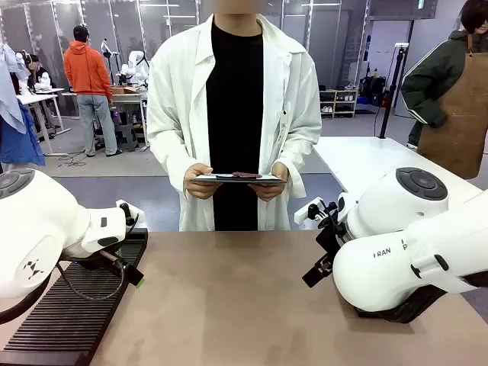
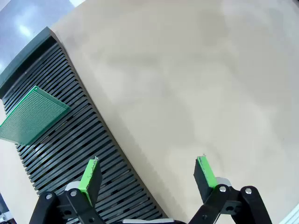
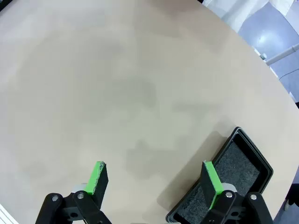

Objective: Inspect the PCB.
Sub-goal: Pick up the Blank PCB and present it to the human.

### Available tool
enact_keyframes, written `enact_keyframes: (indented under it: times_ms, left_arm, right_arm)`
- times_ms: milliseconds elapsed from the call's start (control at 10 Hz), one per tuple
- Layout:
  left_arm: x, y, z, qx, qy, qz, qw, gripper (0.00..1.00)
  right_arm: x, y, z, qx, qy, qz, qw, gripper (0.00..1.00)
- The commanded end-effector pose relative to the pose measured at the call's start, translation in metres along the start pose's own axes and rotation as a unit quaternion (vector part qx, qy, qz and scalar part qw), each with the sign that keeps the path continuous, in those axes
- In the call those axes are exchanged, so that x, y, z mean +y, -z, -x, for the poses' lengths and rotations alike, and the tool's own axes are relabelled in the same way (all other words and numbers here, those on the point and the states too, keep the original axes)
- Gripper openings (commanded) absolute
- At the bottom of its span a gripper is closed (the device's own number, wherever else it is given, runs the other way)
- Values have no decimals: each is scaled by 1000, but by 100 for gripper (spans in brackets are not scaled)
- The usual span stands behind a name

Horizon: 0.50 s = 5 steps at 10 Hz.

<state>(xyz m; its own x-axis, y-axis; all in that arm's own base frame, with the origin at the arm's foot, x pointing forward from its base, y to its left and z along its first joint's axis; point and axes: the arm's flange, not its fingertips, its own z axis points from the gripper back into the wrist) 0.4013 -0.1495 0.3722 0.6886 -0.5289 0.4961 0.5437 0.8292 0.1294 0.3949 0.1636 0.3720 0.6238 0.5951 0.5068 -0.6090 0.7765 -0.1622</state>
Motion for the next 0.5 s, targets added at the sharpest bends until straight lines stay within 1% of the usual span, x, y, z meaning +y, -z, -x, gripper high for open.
enact_keyframes:
  times_ms: [0,400]
  left_arm:
    - [0,0,0,0,0,0,1000,100]
    - [0,0,0,0,0,0,1000,100]
  right_arm:
    - [0,0,0,0,0,0,1000,100]
    - [0,0,0,0,0,0,1000,100]
